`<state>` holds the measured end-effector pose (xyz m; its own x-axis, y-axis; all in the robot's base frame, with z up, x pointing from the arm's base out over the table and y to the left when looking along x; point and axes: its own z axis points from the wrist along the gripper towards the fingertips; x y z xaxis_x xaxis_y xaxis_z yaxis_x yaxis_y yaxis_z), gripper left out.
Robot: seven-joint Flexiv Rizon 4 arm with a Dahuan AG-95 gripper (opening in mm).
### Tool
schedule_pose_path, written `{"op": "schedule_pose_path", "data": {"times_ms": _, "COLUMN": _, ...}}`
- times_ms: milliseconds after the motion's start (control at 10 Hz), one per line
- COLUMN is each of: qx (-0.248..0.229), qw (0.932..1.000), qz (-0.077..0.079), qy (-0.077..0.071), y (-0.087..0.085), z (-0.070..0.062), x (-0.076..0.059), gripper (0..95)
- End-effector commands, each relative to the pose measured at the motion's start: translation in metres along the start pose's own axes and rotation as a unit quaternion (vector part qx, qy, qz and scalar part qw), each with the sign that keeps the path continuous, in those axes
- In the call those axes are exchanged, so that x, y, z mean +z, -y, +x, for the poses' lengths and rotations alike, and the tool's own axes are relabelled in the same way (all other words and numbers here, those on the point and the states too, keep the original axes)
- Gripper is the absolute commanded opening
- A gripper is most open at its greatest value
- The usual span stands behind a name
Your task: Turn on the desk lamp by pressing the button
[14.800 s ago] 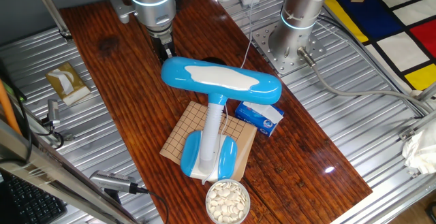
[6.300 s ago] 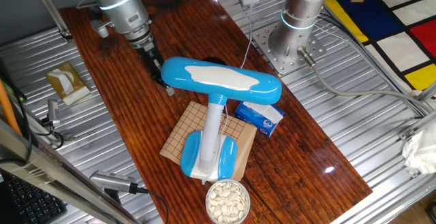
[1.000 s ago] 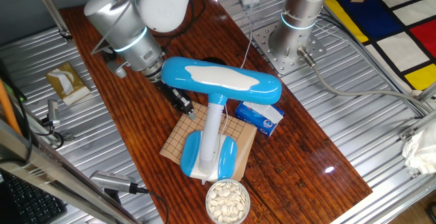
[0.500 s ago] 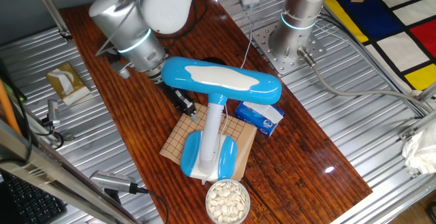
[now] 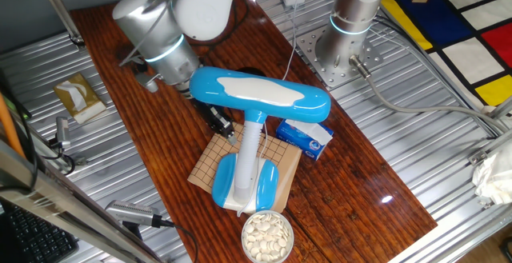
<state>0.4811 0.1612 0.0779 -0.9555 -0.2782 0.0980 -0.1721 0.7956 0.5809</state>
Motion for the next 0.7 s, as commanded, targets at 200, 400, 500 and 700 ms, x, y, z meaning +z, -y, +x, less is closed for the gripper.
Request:
{"op": "schedule_pose_path", "data": {"times_ms": 200, "qx": 0.004, "qw": 1.0000, "qz": 0.001, "qy": 0.004, "y": -0.0026, "z": -0.0004, "x": 0.0038, "gripper": 0.0}}
{"op": "schedule_pose_path", "data": {"times_ms": 400, "qx": 0.006, "qw": 1.0000, "qz": 0.002, "qy": 0.007, "y": -0.0042, "z": -0.0018, "x": 0.0062, "gripper": 0.0}}
{"op": "schedule_pose_path", "data": {"times_ms": 500, "qx": 0.008, "qw": 0.9999, "qz": 0.001, "qy": 0.009, "y": -0.0050, "z": -0.0026, "x": 0.0075, "gripper": 0.0}}
{"op": "schedule_pose_path", "data": {"times_ms": 700, "qx": 0.009, "qw": 0.9999, "qz": 0.001, "qy": 0.011, "y": -0.0067, "z": -0.0035, "x": 0.0099, "gripper": 0.0}}
